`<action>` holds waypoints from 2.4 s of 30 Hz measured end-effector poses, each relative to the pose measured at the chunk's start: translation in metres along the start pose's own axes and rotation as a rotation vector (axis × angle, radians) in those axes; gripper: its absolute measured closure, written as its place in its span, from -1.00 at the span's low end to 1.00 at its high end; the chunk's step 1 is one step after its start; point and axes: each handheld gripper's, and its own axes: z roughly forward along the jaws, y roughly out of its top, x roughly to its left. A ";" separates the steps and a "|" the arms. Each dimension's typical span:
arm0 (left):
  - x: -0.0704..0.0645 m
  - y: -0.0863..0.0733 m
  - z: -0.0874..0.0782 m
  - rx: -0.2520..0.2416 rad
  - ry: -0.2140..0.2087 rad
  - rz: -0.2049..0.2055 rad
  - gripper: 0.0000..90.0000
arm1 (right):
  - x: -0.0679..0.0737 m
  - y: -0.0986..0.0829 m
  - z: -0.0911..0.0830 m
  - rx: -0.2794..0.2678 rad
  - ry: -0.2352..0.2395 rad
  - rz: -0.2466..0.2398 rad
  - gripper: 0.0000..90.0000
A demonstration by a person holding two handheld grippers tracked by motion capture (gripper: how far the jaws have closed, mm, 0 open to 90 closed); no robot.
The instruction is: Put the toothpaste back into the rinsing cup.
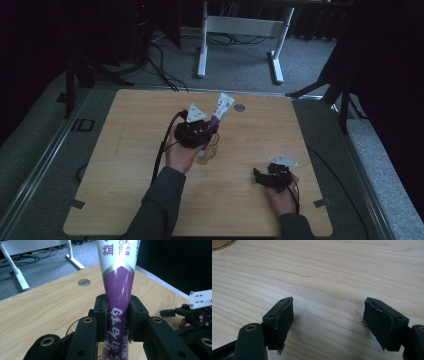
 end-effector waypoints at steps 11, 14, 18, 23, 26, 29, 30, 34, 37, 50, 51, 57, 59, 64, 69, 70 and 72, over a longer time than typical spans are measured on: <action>0.004 0.000 0.004 -0.037 -0.003 0.001 0.61 | 0.000 0.000 0.000 0.000 0.000 0.000 -0.46; 0.005 0.000 0.005 -0.040 -0.004 -0.005 0.60 | 0.000 0.000 0.000 0.000 0.000 0.000 -0.46; 0.006 0.001 0.007 -0.049 -0.001 -0.004 0.61 | 0.000 0.000 0.000 0.000 0.000 0.000 -0.46; 0.007 0.001 0.009 -0.054 0.004 -0.001 0.60 | 0.000 0.000 0.000 0.000 0.000 0.000 -0.46; 0.008 0.001 0.010 -0.060 0.007 -0.003 0.60 | 0.000 0.000 0.000 0.000 0.000 -0.001 -0.46; 0.009 0.001 0.011 -0.066 0.010 -0.006 0.60 | 0.000 0.000 0.000 0.000 0.000 0.000 -0.46; 0.009 0.001 0.011 -0.068 0.011 -0.006 0.61 | 0.000 0.000 0.000 0.000 0.000 0.000 -0.46; 0.010 0.001 0.013 -0.077 0.010 -0.001 0.60 | 0.000 0.000 0.000 -0.001 0.000 0.000 -0.46; 0.011 0.002 0.014 -0.079 0.011 -0.005 0.60 | 0.000 0.000 0.000 -0.001 0.000 0.000 -0.46; 0.013 0.002 0.022 -0.104 0.005 0.002 0.60 | 0.000 0.000 0.000 0.000 0.001 -0.001 -0.46; 0.013 0.002 0.023 -0.105 0.005 0.003 0.60 | 0.000 0.000 0.000 0.000 0.001 -0.001 -0.46; 0.014 0.001 0.026 -0.117 0.007 0.000 0.60 | 0.000 0.000 0.000 0.000 0.001 -0.001 -0.46; 0.015 0.001 0.027 -0.121 0.005 -0.004 0.60 | 0.000 0.000 0.000 0.000 0.001 -0.001 -0.46; 0.017 0.001 0.030 -0.126 0.010 -0.008 0.60 | 0.000 0.000 0.000 0.000 0.001 -0.001 -0.46; 0.019 0.000 0.032 -0.131 0.013 -0.010 0.60 | 0.000 0.000 0.000 0.000 0.001 -0.001 -0.46; 0.019 0.000 0.033 -0.132 0.016 -0.011 0.60 | 0.000 0.000 0.000 0.000 0.000 -0.001 -0.46; 0.020 -0.001 0.034 -0.134 0.017 -0.012 0.60 | 0.000 0.000 0.000 0.000 0.000 -0.001 -0.46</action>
